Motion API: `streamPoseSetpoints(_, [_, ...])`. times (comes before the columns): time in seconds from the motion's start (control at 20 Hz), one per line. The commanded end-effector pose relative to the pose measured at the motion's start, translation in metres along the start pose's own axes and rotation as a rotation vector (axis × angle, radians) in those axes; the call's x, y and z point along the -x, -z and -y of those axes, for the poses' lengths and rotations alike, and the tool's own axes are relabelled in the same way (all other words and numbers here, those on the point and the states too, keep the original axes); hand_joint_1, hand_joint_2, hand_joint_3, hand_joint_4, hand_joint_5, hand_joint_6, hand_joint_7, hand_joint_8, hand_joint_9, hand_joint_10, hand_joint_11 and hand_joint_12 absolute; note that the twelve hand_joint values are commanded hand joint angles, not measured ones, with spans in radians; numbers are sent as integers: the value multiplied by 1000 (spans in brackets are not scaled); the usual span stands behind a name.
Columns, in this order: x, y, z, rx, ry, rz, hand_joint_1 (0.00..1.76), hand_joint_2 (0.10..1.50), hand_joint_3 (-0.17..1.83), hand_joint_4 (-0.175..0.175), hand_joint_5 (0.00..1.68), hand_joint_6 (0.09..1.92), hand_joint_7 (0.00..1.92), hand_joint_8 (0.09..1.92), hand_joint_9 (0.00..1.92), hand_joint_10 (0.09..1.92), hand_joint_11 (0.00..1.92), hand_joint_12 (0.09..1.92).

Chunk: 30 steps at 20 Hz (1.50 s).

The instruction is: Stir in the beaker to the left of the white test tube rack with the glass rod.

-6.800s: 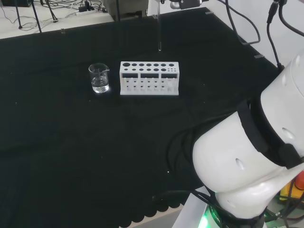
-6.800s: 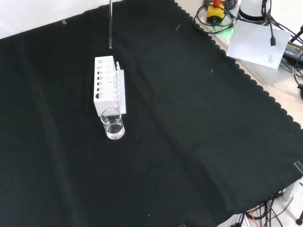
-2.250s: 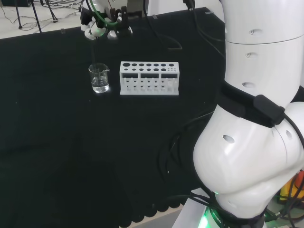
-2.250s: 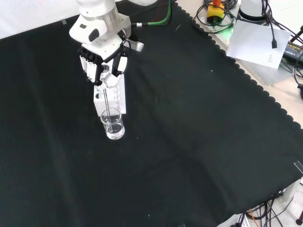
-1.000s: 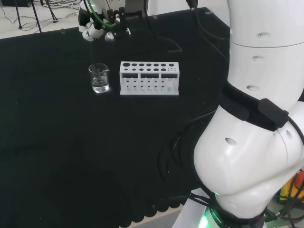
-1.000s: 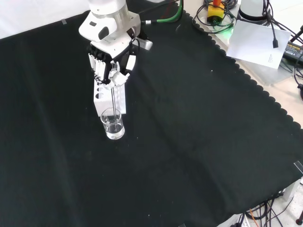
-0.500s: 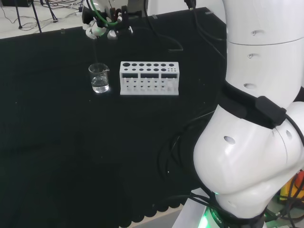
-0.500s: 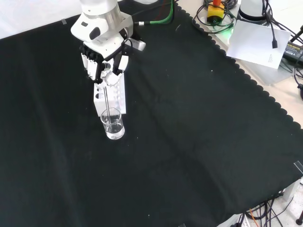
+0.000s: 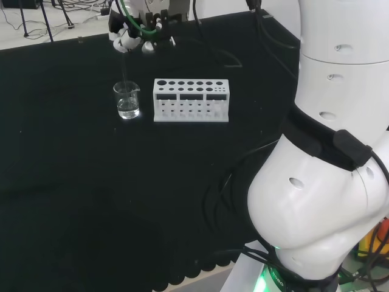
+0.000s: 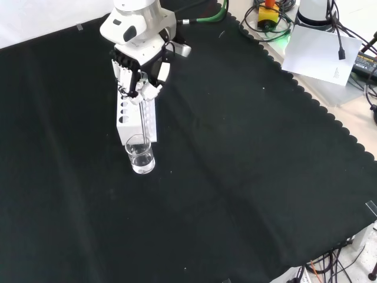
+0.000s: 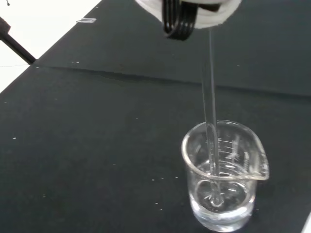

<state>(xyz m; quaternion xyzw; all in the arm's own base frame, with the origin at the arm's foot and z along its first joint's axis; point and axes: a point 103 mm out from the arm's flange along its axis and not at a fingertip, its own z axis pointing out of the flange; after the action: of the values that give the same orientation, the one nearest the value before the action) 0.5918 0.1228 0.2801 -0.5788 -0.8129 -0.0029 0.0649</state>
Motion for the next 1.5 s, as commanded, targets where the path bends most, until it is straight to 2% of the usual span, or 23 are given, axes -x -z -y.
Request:
streamPoseSetpoints(0.05, [-20,-1,-24,15,37,5,1294,854,469,-175,1041,702,1101,1207,1667,954,1346,1026])
streamPoseSetpoints(0.15, [-18,-3,-30,9,34,13,1294,854,469,-175,1041,702,1101,1207,1666,954,1346,1025])
streamPoseSetpoints(0.35, [4,-8,-39,-5,8,11,1294,854,468,-175,1041,703,1101,1207,1666,955,1345,1025])
streamPoseSetpoints(0.65, [27,-7,-13,-4,-44,22,1294,854,468,-175,1040,703,1100,1208,1666,955,1343,1026])
streamPoseSetpoints(0.9, [21,-1,8,4,-53,28,1293,854,468,-175,1040,703,1101,1207,1666,955,1343,1026])
streamPoseSetpoints(1.0, [9,0,9,2,-39,33,1293,855,468,-175,1040,703,1101,1207,1666,955,1343,1026])
streamPoseSetpoints(1.3, [-21,0,-13,-9,15,34,1293,855,468,-175,1040,703,1101,1207,1666,955,1344,1026])
streamPoseSetpoints(1.5, [-22,-2,-21,0,27,31,1293,854,468,-175,1040,703,1101,1207,1667,955,1344,1025])
